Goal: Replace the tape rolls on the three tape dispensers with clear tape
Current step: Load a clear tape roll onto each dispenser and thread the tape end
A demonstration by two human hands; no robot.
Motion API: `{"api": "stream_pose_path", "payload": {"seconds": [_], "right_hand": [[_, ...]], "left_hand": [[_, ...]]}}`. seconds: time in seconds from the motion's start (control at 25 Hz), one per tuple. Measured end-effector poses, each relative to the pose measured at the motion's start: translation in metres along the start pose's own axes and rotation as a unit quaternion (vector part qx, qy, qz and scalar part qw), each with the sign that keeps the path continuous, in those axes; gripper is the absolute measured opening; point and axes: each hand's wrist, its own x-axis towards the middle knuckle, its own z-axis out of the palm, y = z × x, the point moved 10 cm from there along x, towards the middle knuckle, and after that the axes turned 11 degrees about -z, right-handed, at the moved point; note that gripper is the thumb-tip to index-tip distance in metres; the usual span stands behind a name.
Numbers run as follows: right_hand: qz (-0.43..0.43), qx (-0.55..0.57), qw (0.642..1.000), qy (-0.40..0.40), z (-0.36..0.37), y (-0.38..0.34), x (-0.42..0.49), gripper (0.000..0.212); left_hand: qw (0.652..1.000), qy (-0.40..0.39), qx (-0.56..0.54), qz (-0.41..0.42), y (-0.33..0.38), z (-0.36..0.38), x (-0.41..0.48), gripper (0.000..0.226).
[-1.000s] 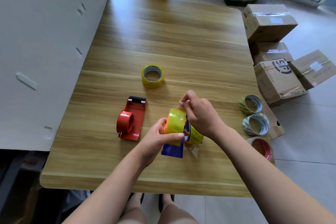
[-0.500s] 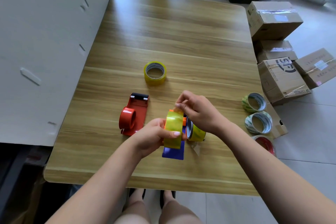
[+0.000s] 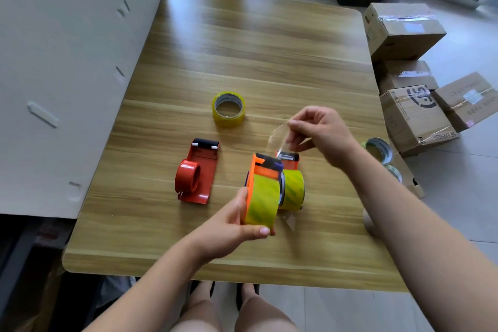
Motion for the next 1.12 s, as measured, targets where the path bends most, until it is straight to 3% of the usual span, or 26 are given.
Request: {"api": "stream_pose_path", "payload": {"seconds": [0.16, 0.32, 0.44, 0.84, 1.12], "right_hand": [[0.013, -0.01, 1.0, 0.018, -0.029, -0.009, 0.018, 0.016], [0.02, -0.032, 0.999, -0.001, -0.026, -0.018, 0.028, 0.013], [0.043, -0.026, 0.999, 0.011, -0.026, -0.009, 0.024, 0.013], [0.115, -0.012, 0.989, 0.091, -0.045, 0.017, 0.008, 0.015], [0.146, -0.043, 0.984, 0.091, -0.048, 0.028, 0.003, 0.013]], "left_hand": [[0.999, -0.005, -0.005, 0.031, 0.006, 0.014, -0.012, 0.056], [0.996, 0.078, -0.002, 0.044, 0.013, 0.003, -0.014, 0.057], [0.991, 0.124, -0.02, 0.045, 0.011, -0.007, -0.016, 0.036], [0.985, 0.15, -0.046, 0.067, 0.006, -0.012, -0.018, 0.03], [0.986, 0.145, -0.047, 0.073, 0.001, -0.009, -0.017, 0.039]]}}
